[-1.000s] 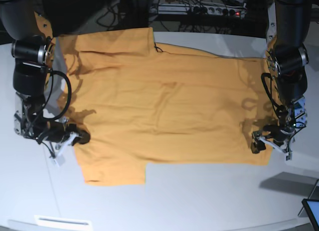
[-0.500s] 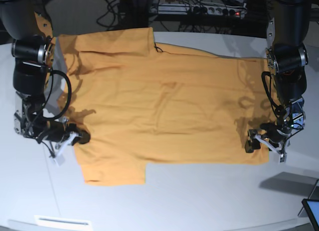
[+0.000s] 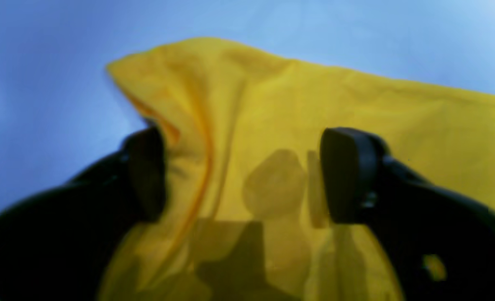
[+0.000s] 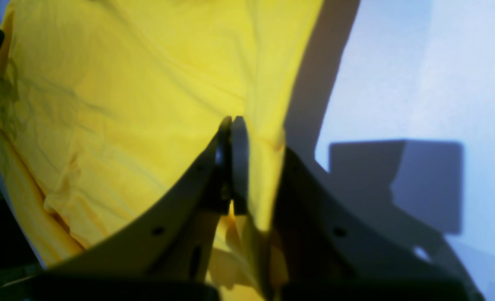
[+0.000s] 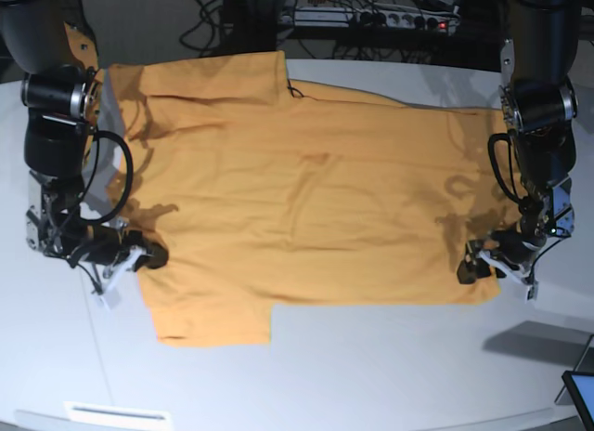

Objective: Fold the T-shirt properly
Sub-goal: 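Lift the grasped edge and fold it over toward the collar edge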

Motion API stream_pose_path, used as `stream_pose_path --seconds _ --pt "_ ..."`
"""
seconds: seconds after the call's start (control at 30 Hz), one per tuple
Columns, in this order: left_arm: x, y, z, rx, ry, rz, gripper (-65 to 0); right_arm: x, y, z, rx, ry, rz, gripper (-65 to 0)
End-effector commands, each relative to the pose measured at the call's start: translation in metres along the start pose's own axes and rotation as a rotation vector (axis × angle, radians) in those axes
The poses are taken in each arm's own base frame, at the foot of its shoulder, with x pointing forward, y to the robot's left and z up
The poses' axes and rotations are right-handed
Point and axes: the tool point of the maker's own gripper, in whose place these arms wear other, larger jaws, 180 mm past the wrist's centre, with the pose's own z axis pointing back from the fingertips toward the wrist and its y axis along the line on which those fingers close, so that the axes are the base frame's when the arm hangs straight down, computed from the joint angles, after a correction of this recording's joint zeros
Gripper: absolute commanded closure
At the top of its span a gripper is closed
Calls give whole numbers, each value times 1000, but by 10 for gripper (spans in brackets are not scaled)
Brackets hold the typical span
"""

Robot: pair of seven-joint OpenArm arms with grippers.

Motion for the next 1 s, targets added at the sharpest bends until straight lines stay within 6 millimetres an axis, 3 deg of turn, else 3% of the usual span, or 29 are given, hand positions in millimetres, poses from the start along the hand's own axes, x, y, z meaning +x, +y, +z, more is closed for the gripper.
stream_pose_path --seconds 0.0,0.13,0.23,0.47,0.63,0.97 --pt "32 3 6 0 -72 -16 -366 4 -6 6 -33 18 26 0" --pt "33 9 10 13 -75 -17 -96 4 -7 6 -33 20 25 0" --pt "34 10 10 15 -78 -17 -8 0 -7 6 -34 25 22 0" --pt "42 21 18 35 -108 -24 0 -2 -8 6 -36 26 23 0" --pt "52 27 25 49 -123 -50 0 11 -2 16 -52 -20 92 0" --pt "45 26 43 57 -128 -180 0 16 0 18 -56 -33 113 0"
